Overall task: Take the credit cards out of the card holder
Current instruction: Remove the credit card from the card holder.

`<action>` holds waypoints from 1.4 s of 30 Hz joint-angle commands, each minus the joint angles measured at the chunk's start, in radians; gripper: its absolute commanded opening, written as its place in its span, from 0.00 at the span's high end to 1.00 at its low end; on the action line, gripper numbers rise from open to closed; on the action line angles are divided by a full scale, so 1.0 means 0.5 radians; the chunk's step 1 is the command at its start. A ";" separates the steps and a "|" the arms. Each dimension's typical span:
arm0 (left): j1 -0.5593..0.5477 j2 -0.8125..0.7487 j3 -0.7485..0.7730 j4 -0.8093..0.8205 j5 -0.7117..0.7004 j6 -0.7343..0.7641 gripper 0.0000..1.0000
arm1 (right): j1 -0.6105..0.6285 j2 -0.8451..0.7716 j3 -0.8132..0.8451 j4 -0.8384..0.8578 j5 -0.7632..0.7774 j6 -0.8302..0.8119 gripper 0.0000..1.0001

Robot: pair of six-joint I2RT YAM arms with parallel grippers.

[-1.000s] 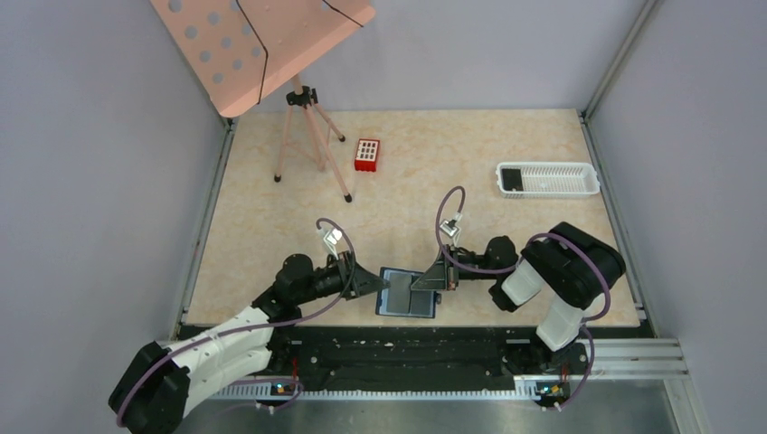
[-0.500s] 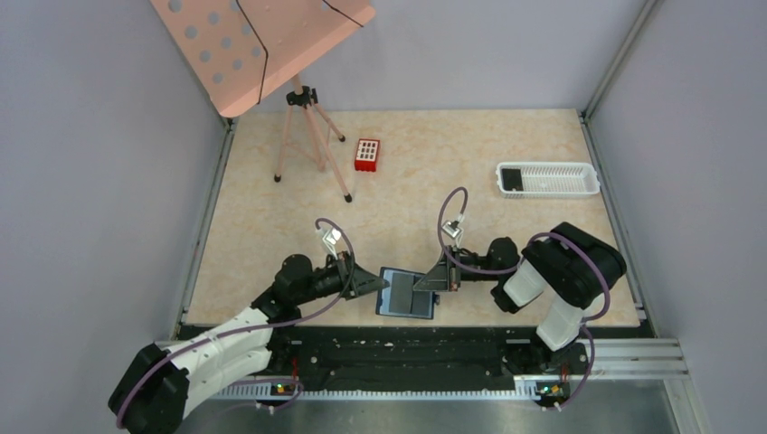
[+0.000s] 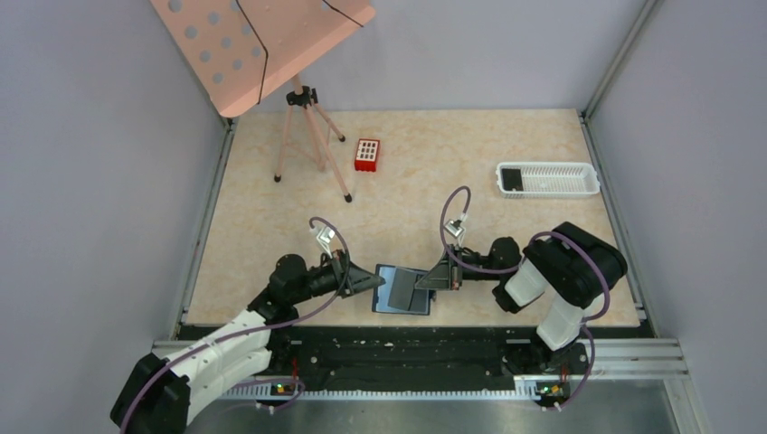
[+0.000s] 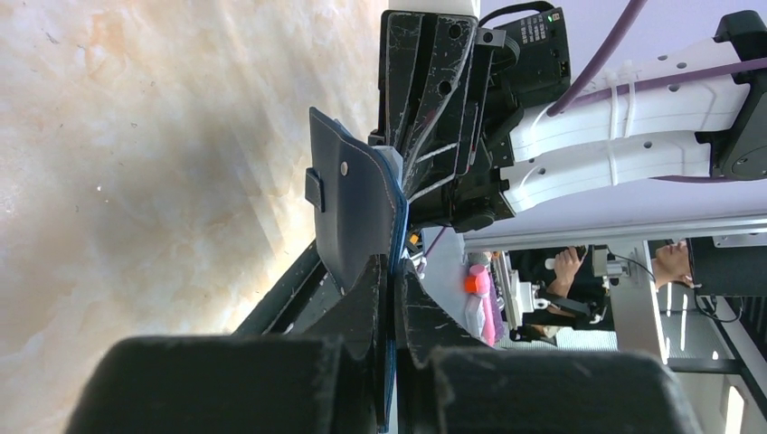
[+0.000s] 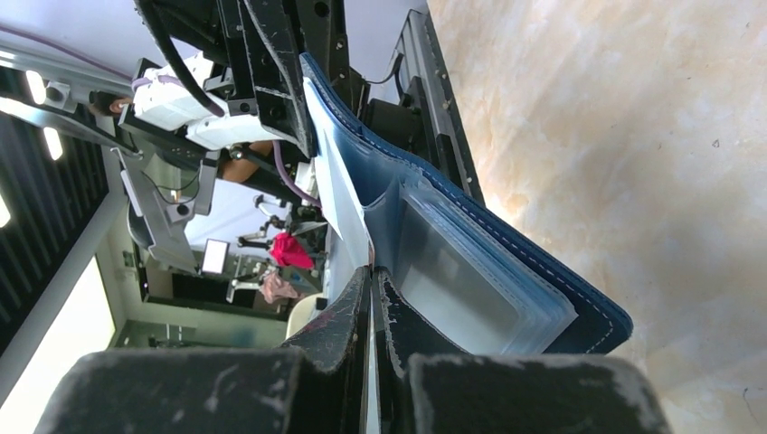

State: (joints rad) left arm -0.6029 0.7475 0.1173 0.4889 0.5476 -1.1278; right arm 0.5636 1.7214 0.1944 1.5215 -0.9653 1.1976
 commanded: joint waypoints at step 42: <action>0.060 0.015 -0.034 0.308 0.028 -0.116 1.00 | 0.195 0.023 0.091 0.402 0.090 -0.007 0.80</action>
State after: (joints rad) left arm -0.5781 0.7593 0.0948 0.5686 0.5671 -1.1656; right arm 0.6399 1.7294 0.2356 1.5185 -0.9180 1.2228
